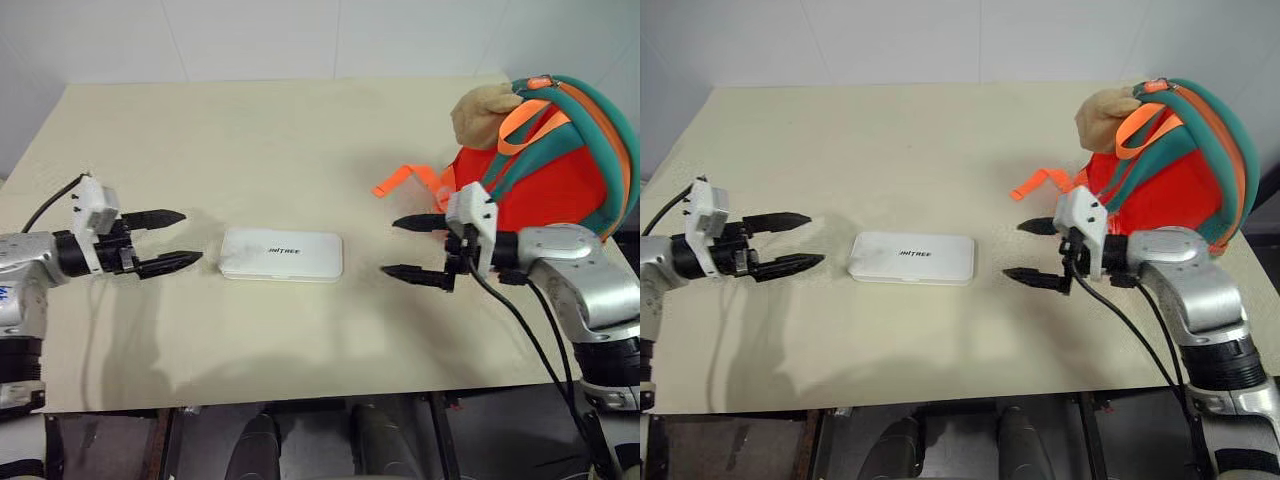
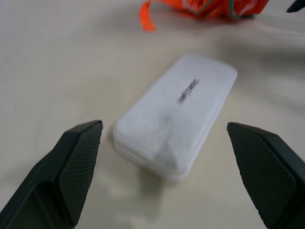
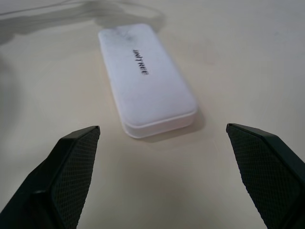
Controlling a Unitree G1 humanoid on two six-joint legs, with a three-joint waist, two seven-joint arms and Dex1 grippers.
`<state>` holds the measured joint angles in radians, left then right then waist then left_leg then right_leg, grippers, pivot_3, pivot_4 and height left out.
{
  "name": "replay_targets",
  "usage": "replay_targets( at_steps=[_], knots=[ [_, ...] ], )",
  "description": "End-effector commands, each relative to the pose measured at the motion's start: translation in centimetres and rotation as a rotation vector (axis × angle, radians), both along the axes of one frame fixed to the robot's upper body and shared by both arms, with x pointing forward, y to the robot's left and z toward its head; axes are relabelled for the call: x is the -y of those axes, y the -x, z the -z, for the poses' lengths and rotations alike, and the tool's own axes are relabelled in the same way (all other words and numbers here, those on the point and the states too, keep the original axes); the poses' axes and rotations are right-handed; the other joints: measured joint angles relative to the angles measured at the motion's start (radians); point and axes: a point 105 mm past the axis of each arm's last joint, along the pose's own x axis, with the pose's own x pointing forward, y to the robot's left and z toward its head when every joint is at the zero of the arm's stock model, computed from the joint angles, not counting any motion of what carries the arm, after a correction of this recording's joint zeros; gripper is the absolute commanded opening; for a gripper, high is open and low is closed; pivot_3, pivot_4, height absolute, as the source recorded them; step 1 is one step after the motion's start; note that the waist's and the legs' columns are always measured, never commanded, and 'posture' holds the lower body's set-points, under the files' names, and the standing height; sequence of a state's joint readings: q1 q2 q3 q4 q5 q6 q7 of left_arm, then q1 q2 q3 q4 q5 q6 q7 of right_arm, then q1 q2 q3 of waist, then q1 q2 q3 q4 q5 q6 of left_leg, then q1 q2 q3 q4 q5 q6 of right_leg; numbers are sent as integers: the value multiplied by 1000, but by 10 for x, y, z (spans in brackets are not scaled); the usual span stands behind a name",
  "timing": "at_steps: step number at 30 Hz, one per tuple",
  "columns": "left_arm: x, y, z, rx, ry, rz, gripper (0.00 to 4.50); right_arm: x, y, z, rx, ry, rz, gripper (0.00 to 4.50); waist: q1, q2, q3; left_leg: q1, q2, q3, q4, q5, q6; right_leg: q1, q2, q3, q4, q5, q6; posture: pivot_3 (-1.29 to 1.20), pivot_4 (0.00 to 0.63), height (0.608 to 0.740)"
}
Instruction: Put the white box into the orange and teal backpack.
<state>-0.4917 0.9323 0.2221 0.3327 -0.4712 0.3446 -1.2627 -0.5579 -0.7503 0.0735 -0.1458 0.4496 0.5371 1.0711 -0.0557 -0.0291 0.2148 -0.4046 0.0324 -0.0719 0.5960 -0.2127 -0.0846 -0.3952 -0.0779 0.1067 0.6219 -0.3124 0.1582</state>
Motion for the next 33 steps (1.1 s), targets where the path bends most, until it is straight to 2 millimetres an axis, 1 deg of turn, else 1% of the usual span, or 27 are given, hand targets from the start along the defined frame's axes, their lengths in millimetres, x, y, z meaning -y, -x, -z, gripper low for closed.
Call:
replay_targets(
  at_steps=[1, 3, 5, 8, 10, 15, 17, 20, 24, 29, 33],
  knots=[
    [-11, -3, 14, -198, -8, -46, 4481, -16, -5, 4, -99, 5, -1, 4500, -2, 0, 0, 0, 0, 0, 0, 0, 0, -1, 0, 0, 1, 0, 0, 0, 150, 740],
    [-8, -5, 24, -302, -5, -31, 4481, -24, -11, 9, -158, 0, 19, 4500, -1, 0, 0, 0, 0, 0, 0, 0, 0, -1, 0, 0, 1, 0, 0, 0, 150, 740],
    [-8, -9, 31, -346, -18, -35, 4481, -31, -15, 13, -174, 5, 25, 4500, 0, 0, 0, -1, 0, 0, 0, 0, 0, -2, 0, 0, 2, 0, 0, 0, 150, 740],
    [-9, -27, 45, -371, -71, -117, 4481, -43, -21, 21, -207, 11, 28, 4500, 3, 0, 0, -1, 0, 0, 0, 0, 0, -2, 0, -1, 2, 0, 0, 0, 150, 740],
    [-6, -36, 50, -378, -74, -139, 4481, -49, -24, 26, -222, 13, 27, 4500, 4, 0, 0, -1, 0, 0, 0, 0, 0, -2, 0, -1, 2, 0, 0, 0, 150, 740],
    [13, -45, 55, -443, -14, -105, 4481, -54, -30, 37, -248, 31, 46, 4500, 3, 0, 0, -2, 0, 0, 0, 0, 0, -2, 0, -1, 3, -1, 1, 0, 150, 740],
    [21, -46, 55, -490, 34, -86, 4481, -57, -30, 38, -256, 32, 46, 4500, 3, 0, 0, -2, 0, 0, 0, 0, 0, -2, 0, -1, 4, -1, 1, 0, 150, 740],
    [28, -45, 53, -553, 101, -69, 4481, -60, -29, 38, -260, 28, 39, 4500, 2, 0, 0, -2, 0, 0, 1, 0, 0, -2, 0, -1, 5, -1, 1, 0, 150, 740],
    [33, -44, 53, -645, 177, -76, 4481, -63, -28, 37, -259, 20, 33, 4500, 0, 0, 0, -2, 0, -1, 1, 0, 0, -2, 0, -1, 5, -1, 1, 0, 150, 740],
    [36, -47, 54, -675, 239, -97, 4481, -64, -27, 35, -254, 10, 29, 4500, 0, 0, 0, -1, 0, -1, 1, 0, 0, -2, 0, -1, 5, -1, 1, 0, 150, 740],
    [42, -49, 55, -694, 282, -85, 4481, -64, -26, 34, -247, 7, 23, 4500, 0, 0, 0, -1, 0, -1, 2, 0, 0, -2, 0, -1, 6, -1, 1, 0, 150, 740]
  ],
)
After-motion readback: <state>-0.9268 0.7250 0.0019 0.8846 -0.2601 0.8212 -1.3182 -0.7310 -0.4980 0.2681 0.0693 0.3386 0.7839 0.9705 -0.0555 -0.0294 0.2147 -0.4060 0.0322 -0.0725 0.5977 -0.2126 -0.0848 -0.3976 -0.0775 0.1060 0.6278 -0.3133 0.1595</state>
